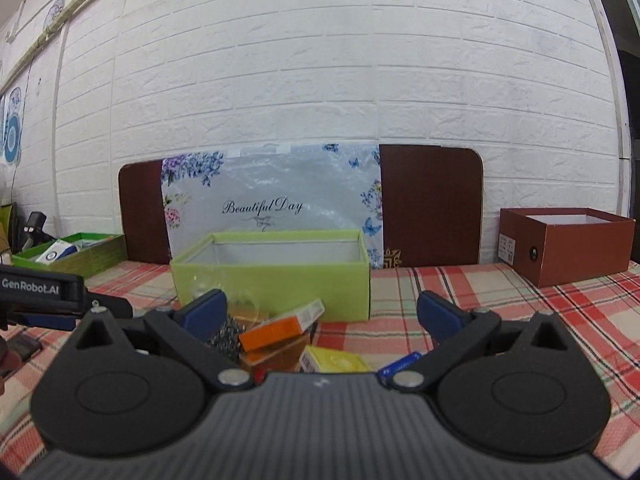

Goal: Organize objects
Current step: 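Lift both open tools out of the lime-green box, then grasp the frosted white tube with right tool while left tool grasps white glove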

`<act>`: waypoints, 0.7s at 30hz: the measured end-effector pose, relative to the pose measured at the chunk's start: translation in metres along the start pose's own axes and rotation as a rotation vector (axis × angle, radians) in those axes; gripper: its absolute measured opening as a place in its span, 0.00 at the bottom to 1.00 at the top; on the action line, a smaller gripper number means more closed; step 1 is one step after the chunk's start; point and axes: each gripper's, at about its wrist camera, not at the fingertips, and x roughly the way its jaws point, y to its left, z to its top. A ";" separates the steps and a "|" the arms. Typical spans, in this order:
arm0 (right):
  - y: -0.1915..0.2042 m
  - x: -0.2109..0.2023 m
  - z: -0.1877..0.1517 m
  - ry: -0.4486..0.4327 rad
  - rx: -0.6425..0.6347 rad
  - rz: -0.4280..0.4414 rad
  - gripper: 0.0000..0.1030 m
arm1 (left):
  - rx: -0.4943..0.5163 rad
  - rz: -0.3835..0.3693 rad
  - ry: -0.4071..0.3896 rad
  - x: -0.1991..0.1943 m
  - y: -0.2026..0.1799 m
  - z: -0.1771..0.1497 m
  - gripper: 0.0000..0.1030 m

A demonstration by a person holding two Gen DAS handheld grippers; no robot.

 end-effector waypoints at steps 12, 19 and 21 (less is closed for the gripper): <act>0.064 0.015 -0.062 0.266 -0.128 0.193 0.62 | -0.023 0.007 0.068 0.002 0.016 -0.021 0.96; 0.067 0.021 -0.072 0.331 -0.136 0.248 0.23 | 0.045 -0.027 0.082 0.030 0.006 -0.029 0.94; 0.064 0.017 -0.069 0.340 -0.123 0.254 0.17 | 0.072 -0.035 0.089 0.040 0.004 -0.029 0.89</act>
